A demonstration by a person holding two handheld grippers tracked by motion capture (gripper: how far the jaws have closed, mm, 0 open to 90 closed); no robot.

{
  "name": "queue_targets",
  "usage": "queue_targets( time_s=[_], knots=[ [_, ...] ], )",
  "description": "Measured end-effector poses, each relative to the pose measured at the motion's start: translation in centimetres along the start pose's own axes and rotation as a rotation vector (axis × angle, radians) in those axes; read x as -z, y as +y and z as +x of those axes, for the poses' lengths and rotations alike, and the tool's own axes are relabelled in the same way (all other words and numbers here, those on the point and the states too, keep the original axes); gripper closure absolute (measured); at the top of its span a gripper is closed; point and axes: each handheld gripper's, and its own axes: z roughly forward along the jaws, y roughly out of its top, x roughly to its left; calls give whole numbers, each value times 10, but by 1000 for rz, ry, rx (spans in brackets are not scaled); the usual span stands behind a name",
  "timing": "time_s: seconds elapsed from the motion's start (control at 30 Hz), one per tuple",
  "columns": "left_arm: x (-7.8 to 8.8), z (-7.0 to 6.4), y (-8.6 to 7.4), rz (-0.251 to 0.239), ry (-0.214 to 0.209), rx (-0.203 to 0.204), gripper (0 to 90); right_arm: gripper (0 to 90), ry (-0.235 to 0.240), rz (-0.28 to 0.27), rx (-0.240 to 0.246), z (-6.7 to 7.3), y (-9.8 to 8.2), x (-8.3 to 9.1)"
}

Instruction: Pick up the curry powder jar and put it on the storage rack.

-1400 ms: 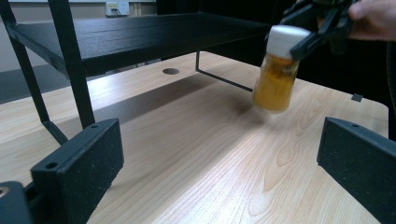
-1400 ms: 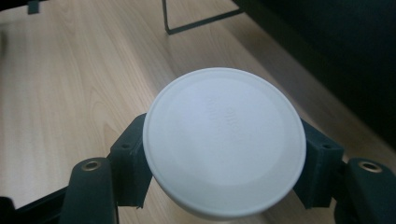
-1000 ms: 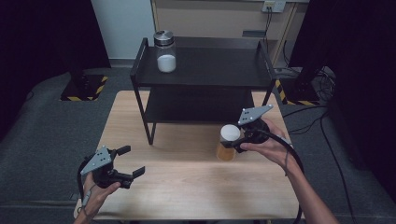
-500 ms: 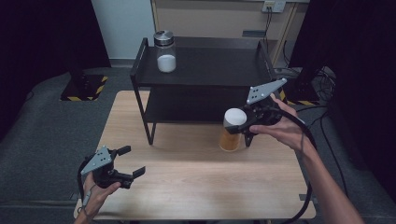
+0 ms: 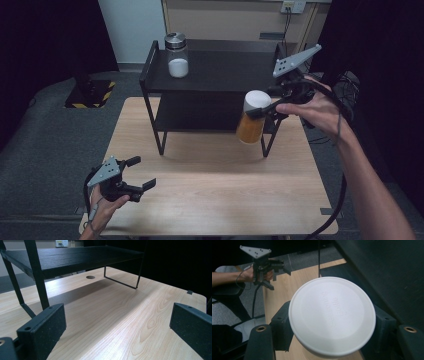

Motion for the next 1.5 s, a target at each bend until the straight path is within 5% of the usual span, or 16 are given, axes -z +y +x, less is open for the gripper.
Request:
queue_targets(
  time_s=[0.33, 0.67, 1.1, 1.5],
  knots=[
    [-1, 0, 0, 0, -2, 3, 0, 341, -31, 0, -20, -11, 44, 21],
    [-2, 2, -1, 1, -7, 6, 0, 341, -119, 20, -41, -19, 89, 31],
    [0, 2, -1, -6, -3, 9, 0, 341, -263, 33, -149, -42, 114, 10],
    [-1, 5, -2, -6, -8, 14, 0, 341, -387, 39, -234, -56, 115, -6]
  ],
)
